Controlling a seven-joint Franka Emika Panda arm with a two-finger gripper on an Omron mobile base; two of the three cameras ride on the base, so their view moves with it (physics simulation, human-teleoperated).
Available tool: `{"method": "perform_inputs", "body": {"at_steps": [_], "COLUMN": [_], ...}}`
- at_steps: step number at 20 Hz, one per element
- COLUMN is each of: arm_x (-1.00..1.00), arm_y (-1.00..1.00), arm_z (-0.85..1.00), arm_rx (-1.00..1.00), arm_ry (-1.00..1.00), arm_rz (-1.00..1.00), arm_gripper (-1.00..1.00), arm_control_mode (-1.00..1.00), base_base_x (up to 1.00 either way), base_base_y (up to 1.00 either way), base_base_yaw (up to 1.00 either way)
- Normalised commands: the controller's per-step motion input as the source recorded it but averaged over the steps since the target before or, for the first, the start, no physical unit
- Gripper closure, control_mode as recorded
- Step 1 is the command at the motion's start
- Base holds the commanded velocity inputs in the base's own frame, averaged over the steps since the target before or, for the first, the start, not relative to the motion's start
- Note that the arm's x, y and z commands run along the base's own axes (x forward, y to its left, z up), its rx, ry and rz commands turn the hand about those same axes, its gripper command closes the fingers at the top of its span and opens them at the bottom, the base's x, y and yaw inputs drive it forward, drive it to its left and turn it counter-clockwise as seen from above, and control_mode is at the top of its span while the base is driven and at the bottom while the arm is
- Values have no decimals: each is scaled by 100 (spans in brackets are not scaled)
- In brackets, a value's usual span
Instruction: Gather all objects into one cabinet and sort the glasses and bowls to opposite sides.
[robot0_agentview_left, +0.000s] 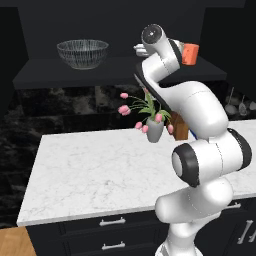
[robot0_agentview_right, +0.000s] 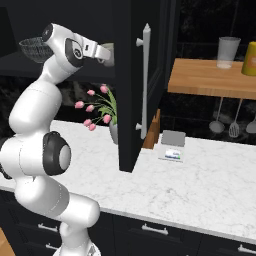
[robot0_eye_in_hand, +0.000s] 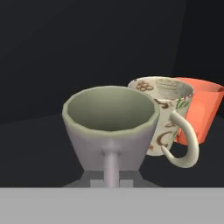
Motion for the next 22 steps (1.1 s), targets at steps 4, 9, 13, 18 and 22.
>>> {"method": "perform_inputs", "body": {"at_steps": [4,9,13,18,22], "arm_x": [0,0,-12,-57,-66], "arm_y": [0,0,0,0,0], "arm_z": [0,0,0,0,0], "arm_rx": [0,0,0,0,0], "arm_ry": [0,0,-1,-5,-6], "arm_rz": [0,0,0,0,0], "arm_gripper": [-100,-100,-100,-100,-100], "arm_control_mode": [-100,-100,-100,-100,-100], "base_base_x": [0,0,0,0,0], "base_base_y": [0,0,0,0,0], "base_base_yaw": [0,0,0,0,0]}}
